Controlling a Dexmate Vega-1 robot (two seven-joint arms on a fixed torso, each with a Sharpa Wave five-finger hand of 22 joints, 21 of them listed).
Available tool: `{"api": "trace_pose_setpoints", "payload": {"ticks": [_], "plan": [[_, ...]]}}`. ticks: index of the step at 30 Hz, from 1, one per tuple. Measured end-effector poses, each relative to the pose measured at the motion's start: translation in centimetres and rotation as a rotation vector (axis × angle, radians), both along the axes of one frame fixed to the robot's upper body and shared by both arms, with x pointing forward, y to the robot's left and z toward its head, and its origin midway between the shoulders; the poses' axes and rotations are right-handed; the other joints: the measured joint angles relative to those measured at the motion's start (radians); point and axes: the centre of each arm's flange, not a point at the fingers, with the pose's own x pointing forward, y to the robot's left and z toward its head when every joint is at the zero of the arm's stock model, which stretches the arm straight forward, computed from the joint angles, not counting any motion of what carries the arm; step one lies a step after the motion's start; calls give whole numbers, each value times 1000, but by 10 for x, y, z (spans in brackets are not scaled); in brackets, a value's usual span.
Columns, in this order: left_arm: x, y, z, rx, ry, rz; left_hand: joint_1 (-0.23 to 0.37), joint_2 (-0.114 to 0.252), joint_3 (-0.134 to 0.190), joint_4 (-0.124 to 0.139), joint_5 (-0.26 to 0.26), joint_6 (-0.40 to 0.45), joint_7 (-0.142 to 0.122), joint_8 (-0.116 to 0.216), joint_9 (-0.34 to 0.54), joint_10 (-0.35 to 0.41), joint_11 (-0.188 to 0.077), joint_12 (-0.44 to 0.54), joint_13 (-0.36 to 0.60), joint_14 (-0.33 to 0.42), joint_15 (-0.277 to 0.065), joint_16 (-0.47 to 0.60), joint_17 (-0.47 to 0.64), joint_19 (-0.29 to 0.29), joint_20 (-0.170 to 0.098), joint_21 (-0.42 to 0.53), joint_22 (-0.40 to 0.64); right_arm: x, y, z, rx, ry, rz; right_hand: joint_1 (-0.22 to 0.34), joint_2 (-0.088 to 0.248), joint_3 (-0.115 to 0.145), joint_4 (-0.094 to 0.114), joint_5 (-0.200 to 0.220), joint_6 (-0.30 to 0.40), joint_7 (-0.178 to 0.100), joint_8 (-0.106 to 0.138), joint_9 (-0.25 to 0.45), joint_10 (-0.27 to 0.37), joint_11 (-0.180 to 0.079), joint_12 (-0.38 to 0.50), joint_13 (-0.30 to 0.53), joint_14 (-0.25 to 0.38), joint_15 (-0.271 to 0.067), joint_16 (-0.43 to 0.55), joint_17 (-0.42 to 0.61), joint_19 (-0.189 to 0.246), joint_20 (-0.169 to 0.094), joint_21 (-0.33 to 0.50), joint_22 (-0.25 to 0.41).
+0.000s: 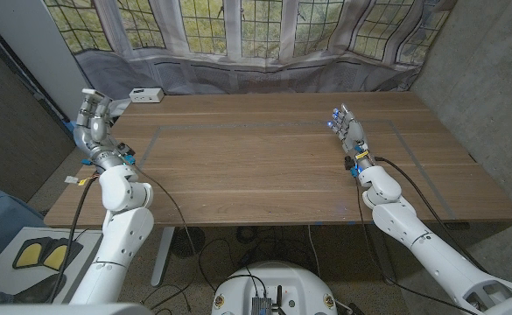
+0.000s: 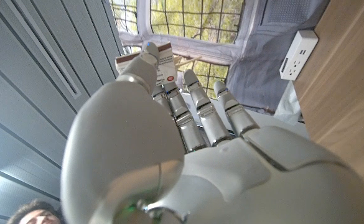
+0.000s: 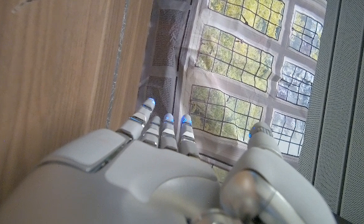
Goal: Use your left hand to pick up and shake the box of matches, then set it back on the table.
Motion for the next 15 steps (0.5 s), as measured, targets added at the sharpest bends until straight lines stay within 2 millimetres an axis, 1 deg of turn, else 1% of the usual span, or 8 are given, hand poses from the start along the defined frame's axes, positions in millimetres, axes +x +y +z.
{"api": "trace_pose_setpoints", "payload": {"ticks": [2, 3, 6, 10, 11, 13, 14, 15], "plan": [[3, -14, 14, 65, -4, 24, 0, 0, 4, -4, 0, 0, 0, 0, 0, 0, 0, 0, 0, 0, 0, 0, 0, 0, 0, 0, 0, -1, -1, -1, 4, -1, -4, 0, 0, 0, 0, 0, 0, 0, 0, 0, 0, 0, 0, 0, 0, 0, 0, 0, 0, 0, 0, 0], [4, -15, 15, 68, -6, 22, 0, 0, 4, -4, 0, 0, 0, 0, 0, 0, 0, 0, 0, 2, -2, 0, 0, 0, 0, 0, 0, -2, -2, 0, 7, -5, -6, 0, 0, 0, 0, 0, 0, 0, 0, 0, 0, 0, 0, 0, 0, 0, 0, 0, 0, 0, 0, 0], [8, -37, 36, 176, -12, 62, 0, 0, 4, -4, -1, 0, 0, 0, 0, 0, 0, 1, 0, 5, -5, 0, 0, -5, -5, -7, 0, -3, -4, -1, 13, -8, -11, 0, 0, 0, 0, 0, 0, 0, 0, 0, 0, 0, 0, 0, 4, -4, 0, 0, 0, 0, 0, 0], [9, -68, 60, 348, -20, 130, 0, 0, 4, -4, -3, 5, 2, 0, 0, 0, 0, 2, 0, 9, -1, 0, 0, -7, -7, -7, 0, -6, -8, -2, 21, -12, -19, 0, 0, 0, 0, 0, 4, 4, 0, 0, 0, 0, 0, 0, 5, -5, 0, 0, 0, 0, 0, 0], [10, -79, 66, 415, -17, 158, 0, 0, 7, -7, -3, 5, 2, 0, 0, 0, 0, 2, 0, 9, -2, 0, 0, -11, -11, -7, 0, -6, -9, -3, 24, -13, -21, 0, 0, 0, 0, 0, 4, 4, 0, 0, 0, 0, 0, 0, 5, -5, 0, 0, 0, 0, 0, 0], [11, -90, 73, 479, -18, 177, -7, -7, 8, -8, -3, 5, 2, 0, 1, 8, 1, 2, 0, 9, -2, 0, 0, -15, -10, -12, 0, -7, -10, -3, 27, -16, -23, 0, 0, 0, 0, 0, 4, 4, 0, 0, 0, 0, 0, 0, 5, -5, 0, 0, 5, 6, 0, 0], [11, -102, 79, 553, -14, 210, -8, -8, 8, -8, -3, 5, 2, 0, 1, 10, -1, 2, 0, 9, -2, 0, 0, -16, -9, -15, 0, -8, -11, -3, 30, -18, -25, 0, 0, 0, 0, 0, 4, 4, 0, 0, 0, 0, 0, 0, 5, -5, 0, 0, 5, 6, 0, 0], [10, -108, 84, 578, -23, 210, -8, -8, 8, -8, -4, 5, 2, 0, 1, 11, 0, 2, 0, 9, -2, 0, 0, -20, -13, -15, 0, -8, -11, -3, 31, -20, -25, 0, 0, 0, 0, 0, 4, 4, 0, 0, 0, 0, 0, 0, 5, -5, 0, 0, 5, 6, 0, 0]]}}
